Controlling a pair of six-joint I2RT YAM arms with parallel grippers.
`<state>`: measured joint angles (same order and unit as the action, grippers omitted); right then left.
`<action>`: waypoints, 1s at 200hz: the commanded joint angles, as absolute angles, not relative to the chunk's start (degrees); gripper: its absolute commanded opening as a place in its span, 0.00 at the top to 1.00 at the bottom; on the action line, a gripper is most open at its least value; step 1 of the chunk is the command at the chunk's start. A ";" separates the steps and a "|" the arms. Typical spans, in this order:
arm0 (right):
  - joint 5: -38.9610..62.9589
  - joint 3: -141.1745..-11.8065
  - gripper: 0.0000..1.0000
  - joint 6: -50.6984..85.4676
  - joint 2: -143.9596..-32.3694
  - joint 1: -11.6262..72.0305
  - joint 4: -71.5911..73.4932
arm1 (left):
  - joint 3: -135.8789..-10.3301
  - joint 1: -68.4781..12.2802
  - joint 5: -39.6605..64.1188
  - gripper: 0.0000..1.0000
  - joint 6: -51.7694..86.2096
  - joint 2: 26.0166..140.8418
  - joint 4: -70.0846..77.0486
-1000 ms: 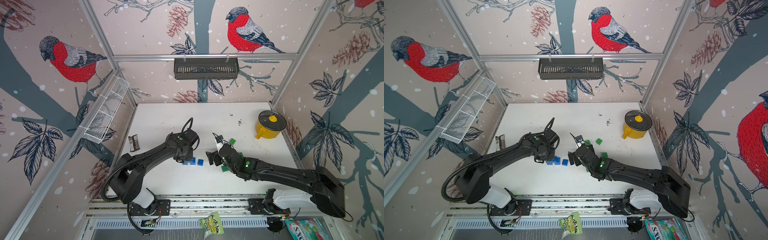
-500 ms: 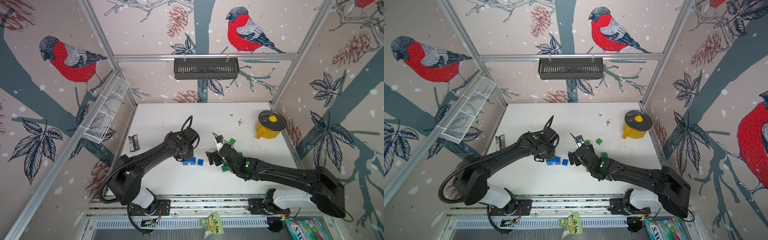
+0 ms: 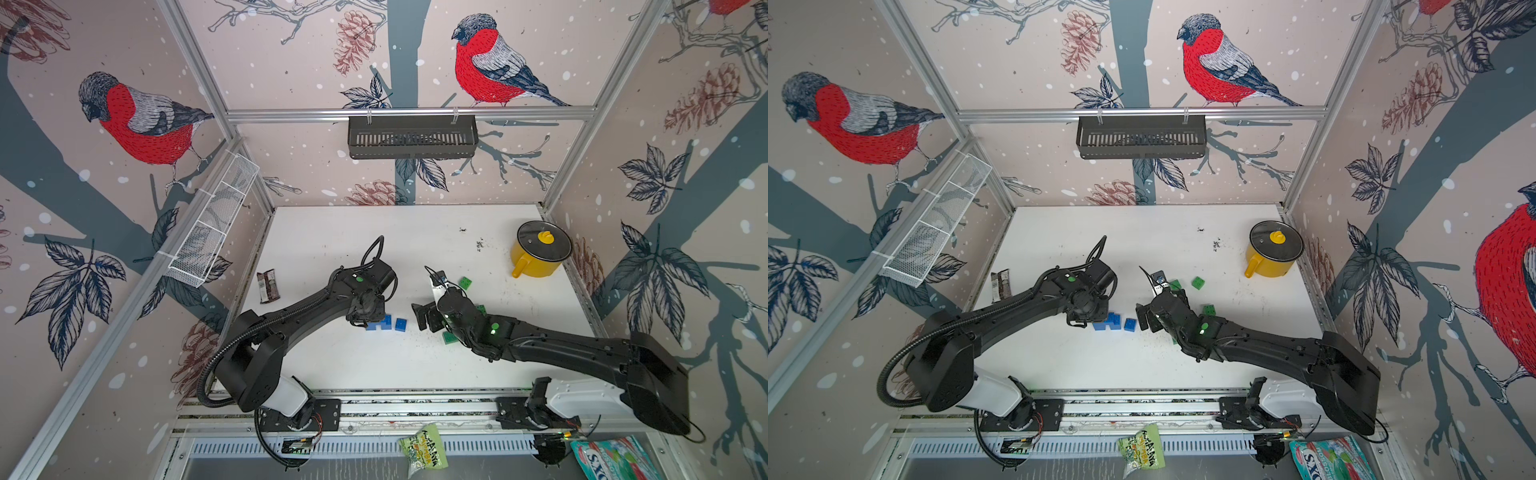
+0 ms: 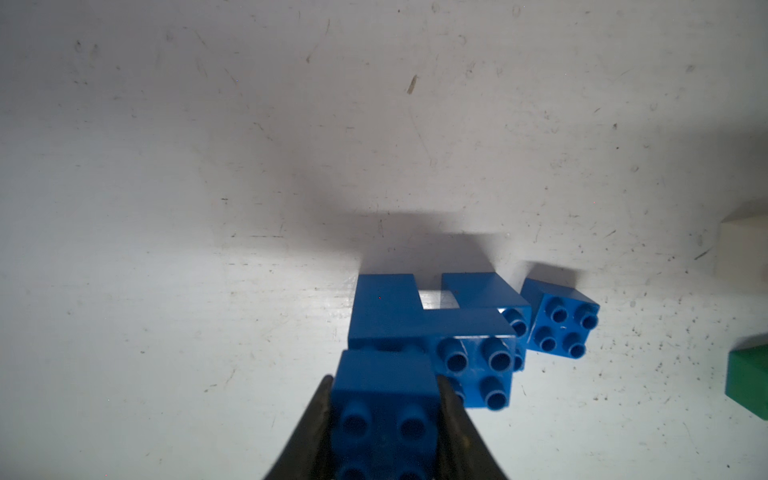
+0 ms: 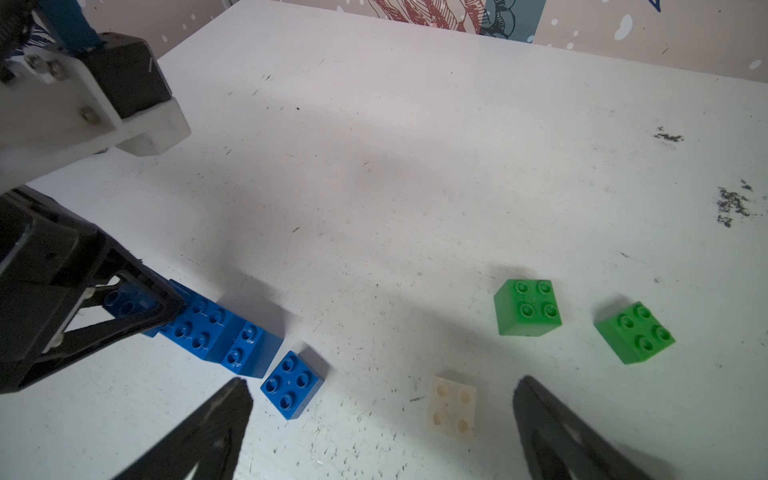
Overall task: Assemble the letter h with lego
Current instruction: Assemble the lego brick with the lego brick.
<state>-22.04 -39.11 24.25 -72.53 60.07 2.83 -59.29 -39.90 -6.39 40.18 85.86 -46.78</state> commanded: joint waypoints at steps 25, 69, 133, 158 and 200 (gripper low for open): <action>-22.46 -39.44 0.00 24.44 -72.64 60.16 3.51 | -59.32 -39.77 -6.35 0.68 40.87 86.30 -46.69; -22.41 -39.46 0.00 24.47 -72.60 60.18 3.43 | -59.14 -39.81 -7.06 0.67 41.11 86.69 -46.86; -22.59 -39.36 0.00 24.43 -72.07 60.29 3.38 | -59.09 -39.90 -6.81 0.67 41.99 87.28 -46.58; -22.69 -39.29 0.01 24.51 -72.07 60.29 3.39 | -59.45 -39.88 -7.51 0.67 41.97 87.33 -47.21; -22.76 -39.26 0.01 24.44 -72.06 60.37 3.34 | -59.30 -40.41 -8.79 0.67 42.20 86.01 -46.61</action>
